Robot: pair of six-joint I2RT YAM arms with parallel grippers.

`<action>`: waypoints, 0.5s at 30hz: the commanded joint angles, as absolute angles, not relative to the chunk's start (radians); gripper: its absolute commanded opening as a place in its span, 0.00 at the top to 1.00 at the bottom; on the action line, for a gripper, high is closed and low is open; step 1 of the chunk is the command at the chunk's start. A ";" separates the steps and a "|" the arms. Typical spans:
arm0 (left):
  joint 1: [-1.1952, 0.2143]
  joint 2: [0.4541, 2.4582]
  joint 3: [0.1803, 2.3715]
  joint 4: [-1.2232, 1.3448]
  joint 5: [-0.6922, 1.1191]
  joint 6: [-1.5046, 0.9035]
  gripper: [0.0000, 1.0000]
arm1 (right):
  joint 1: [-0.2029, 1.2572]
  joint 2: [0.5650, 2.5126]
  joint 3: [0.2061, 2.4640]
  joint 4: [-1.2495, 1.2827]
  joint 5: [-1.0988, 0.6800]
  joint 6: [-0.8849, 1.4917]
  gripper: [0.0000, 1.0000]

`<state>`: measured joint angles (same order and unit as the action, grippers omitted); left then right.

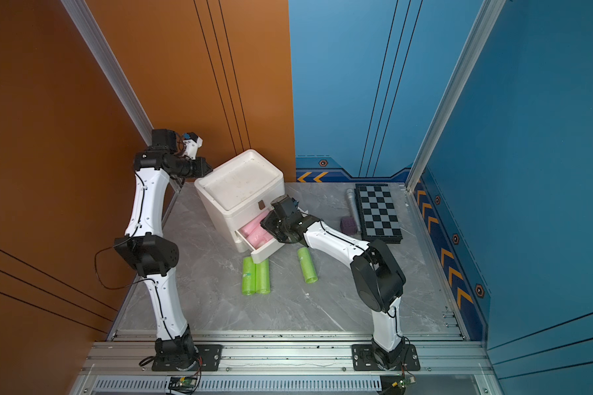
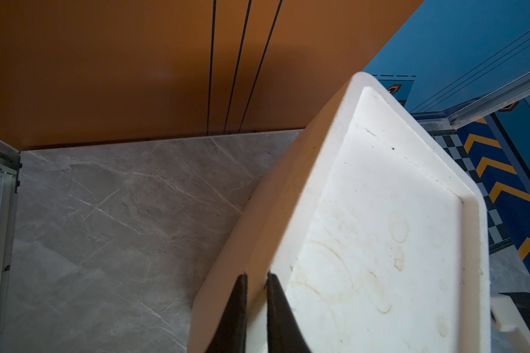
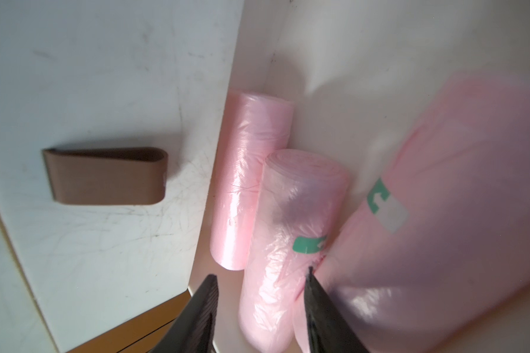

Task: Sort the rolls of trash bags by color and place them into the drawer
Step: Place the roll of trash bags in the drawer.

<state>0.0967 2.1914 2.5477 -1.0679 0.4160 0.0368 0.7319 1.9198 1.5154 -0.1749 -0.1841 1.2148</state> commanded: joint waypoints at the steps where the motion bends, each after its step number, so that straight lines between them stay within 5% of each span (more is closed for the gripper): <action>1: 0.053 2.210 2.525 -1.189 0.467 0.048 0.85 | 0.717 1.861 1.526 -0.214 -0.181 1.164 0.52; 15: 0.050 2.216 2.523 -1.190 0.463 0.045 0.85 | 0.599 1.588 1.195 -0.239 -0.126 1.052 0.52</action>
<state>0.0963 2.1918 2.5477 -1.0679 0.4160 0.0368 0.6006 1.5879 1.2507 -0.2016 -0.1566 1.1019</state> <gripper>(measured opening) 0.155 0.479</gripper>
